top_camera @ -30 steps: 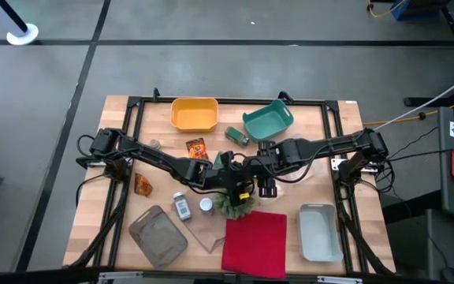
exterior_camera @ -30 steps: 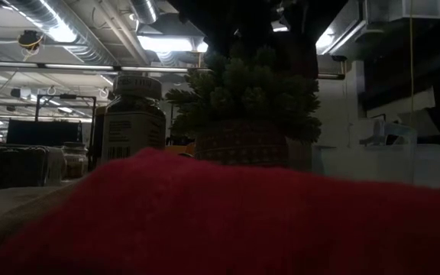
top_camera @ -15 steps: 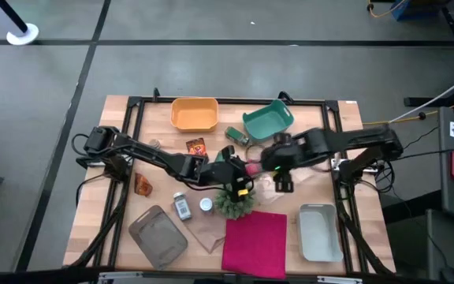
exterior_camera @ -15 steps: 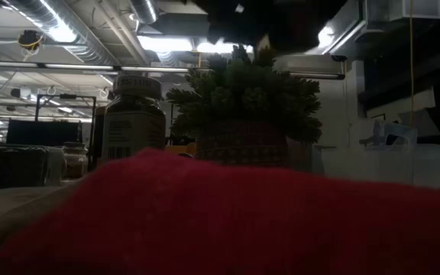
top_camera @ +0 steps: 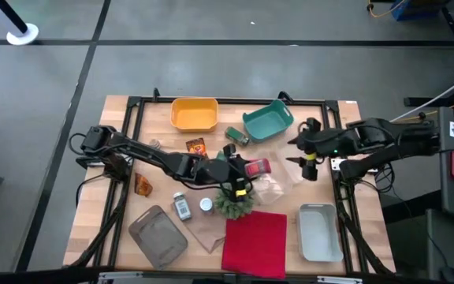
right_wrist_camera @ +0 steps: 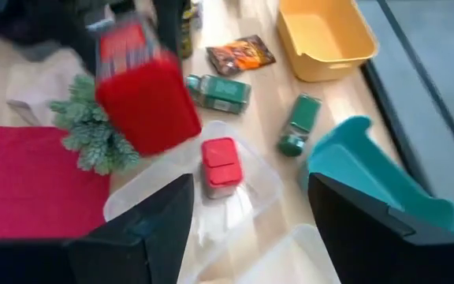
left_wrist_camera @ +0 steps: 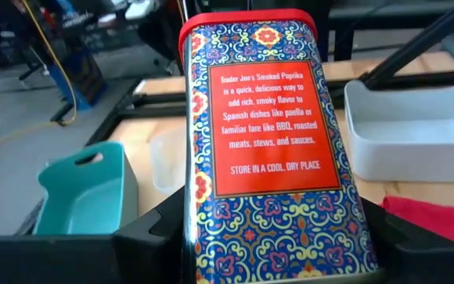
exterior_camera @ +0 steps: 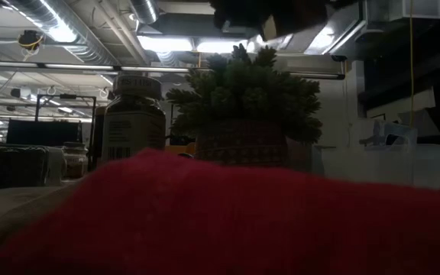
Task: Sort spices by type
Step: Put the red seasoning can into the left transparent bin
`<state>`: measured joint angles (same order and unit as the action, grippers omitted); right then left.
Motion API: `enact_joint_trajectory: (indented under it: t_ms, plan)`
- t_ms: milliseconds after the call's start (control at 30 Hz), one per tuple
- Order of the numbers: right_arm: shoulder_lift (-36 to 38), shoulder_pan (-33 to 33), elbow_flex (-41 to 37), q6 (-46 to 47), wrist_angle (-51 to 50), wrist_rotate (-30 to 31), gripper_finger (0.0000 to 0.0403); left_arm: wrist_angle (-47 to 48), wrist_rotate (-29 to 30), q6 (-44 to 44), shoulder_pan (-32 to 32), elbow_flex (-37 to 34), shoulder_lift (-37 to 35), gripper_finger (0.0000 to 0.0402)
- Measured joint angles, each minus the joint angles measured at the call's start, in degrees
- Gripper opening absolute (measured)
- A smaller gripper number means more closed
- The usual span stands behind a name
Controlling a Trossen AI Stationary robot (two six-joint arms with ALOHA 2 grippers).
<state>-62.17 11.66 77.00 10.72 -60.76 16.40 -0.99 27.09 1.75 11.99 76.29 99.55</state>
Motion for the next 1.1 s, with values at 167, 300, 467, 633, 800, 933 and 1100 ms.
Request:
enact_joint_trajectory:
  t_ms: [167, 300, 467, 633, 800, 933, 1100]
  plan:
    - [9.22, 0.0, -17.59, -2.02, 17.25, -1.0, 0.0248, 0.64, -0.12, 2.92, -0.04, -0.01, -4.96, 0.0196]
    - [13.76, -0.02, -28.83, -4.64, 33.05, -1.03, 0.0248, 2.71, -0.34, 4.5, -0.04, -0.38, -10.43, 0.0196]
    - [14.06, -0.02, -36.56, -7.18, 49.96, -2.95, 0.0248, -3.34, -2.29, 1.47, -0.14, -10.71, -16.9, 0.0196]
    - [10.85, -0.07, -39.03, -9.11, 59.74, -3.55, 0.0248, -26.74, -9.37, -0.48, -0.2, -27.52, -19.72, 0.0196]
    - [4.14, -0.07, -38.98, -9.65, 69.89, -3.58, 0.0248, -45.5, -13.66, -4.59, -0.27, -37.69, -17.11, 0.0197]
    - [-2.23, -0.07, -38.87, -9.73, 80.5, -3.58, 0.0248, -47.89, -13.8, -2.32, -1.07, -38.27, -14.84, 0.0201]
    - [-6.64, -0.07, -36.98, -9.07, 84.76, -3.59, 0.0248, -46.79, -16.23, 0.96, -1.29, -37.88, -13.29, 0.0196]
